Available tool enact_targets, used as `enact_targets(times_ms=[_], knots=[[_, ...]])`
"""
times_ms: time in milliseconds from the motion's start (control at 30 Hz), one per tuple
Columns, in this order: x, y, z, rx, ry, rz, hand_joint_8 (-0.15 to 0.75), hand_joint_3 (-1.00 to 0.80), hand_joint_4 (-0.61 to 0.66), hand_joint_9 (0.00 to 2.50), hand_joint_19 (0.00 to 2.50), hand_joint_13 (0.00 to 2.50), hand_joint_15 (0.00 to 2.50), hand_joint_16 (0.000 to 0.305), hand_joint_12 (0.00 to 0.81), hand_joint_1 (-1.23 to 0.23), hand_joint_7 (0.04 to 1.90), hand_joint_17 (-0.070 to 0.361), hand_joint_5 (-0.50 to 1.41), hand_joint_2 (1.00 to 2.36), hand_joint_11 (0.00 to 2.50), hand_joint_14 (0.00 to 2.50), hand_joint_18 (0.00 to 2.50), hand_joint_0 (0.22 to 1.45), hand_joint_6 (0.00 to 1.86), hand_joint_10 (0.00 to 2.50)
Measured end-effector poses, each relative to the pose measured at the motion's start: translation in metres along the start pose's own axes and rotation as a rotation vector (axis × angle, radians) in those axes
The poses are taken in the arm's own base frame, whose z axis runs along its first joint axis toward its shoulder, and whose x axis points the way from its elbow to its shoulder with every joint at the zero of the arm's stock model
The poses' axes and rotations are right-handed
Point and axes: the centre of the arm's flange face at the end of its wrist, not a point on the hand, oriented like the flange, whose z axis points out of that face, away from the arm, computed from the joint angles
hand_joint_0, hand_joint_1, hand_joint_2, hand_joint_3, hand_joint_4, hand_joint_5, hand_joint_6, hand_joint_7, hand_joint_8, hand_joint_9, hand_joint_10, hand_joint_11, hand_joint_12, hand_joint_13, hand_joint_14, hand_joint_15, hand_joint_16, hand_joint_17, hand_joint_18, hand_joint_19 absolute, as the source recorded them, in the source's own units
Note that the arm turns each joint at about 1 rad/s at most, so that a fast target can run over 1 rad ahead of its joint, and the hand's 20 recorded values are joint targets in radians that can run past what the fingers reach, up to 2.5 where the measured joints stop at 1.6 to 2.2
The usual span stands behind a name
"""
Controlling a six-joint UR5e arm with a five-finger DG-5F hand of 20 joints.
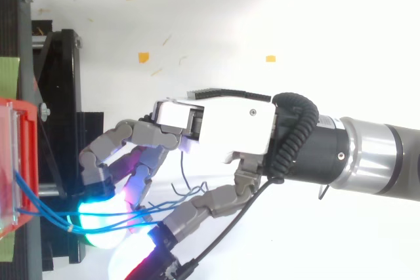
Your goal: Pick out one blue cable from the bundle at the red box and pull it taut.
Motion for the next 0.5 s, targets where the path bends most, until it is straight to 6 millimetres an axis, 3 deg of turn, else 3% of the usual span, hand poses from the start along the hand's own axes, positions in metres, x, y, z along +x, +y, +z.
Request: enact_targets(times_ms=[267,367,500], knots=[[-0.0017,0.0029,0.0020,-0.003,-0.001,0.001,0.315,-0.50,0.08,1.16,0.84,0.73,0.43,0.050,0.354,-0.56,0.97,0.112,-0.12,1.00,1.08,0.02,0.89,0.48,0.90,0.03],[-0.0016,0.0036,0.0022,-0.001,0.001,0.000,0.287,-0.50,0.04,1.14,0.88,0.71,0.43,0.044,0.329,-0.49,1.06,0.100,-0.12,1.00,1.08,0.02,0.85,0.56,0.88,0.03],[-0.0018,0.0046,0.0028,0.000,0.003,0.000,0.285,-0.46,0.01,1.16,0.90,0.72,0.44,0.042,0.319,-0.58,1.10,0.094,-0.11,1.00,1.07,0.02,0.85,0.62,0.89,0.03]])
